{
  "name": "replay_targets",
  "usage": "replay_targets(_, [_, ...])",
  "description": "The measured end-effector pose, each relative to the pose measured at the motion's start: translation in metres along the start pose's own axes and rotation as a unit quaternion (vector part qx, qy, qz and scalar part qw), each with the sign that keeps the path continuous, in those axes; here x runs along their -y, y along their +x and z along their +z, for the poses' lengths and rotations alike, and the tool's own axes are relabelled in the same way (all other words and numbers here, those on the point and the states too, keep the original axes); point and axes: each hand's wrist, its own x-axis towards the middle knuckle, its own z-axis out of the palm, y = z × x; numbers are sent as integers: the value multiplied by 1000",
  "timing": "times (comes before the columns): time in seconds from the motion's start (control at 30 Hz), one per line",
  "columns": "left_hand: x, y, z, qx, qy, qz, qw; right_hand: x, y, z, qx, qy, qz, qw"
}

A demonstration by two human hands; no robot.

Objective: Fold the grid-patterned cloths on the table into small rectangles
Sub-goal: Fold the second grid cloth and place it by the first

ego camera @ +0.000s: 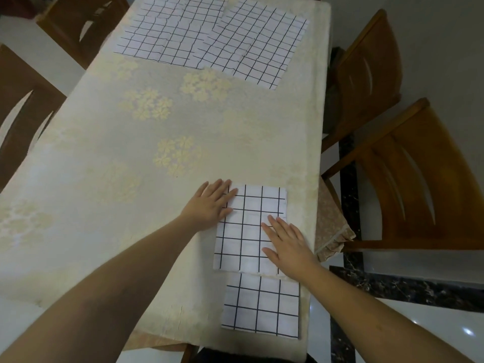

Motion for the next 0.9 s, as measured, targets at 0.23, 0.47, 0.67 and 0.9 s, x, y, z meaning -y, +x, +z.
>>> replay_targets(0.23, [2, 5, 6, -2, 23, 6, 1000, 1, 5, -3, -110, 158, 117, 974])
replay_targets(0.47, [-10, -16, 4, -17, 14, 4, 1000, 0, 12, -15, -183, 291, 251, 905])
replay_targets(0.67, [-11, -57, 19, 2, -8, 25, 1000, 1, 7, -20, -162, 367, 271, 875])
replay_targets(0.9, [-36, -60, 7, -61, -144, -110, 982, 10, 2, -22, -142, 384, 353, 841])
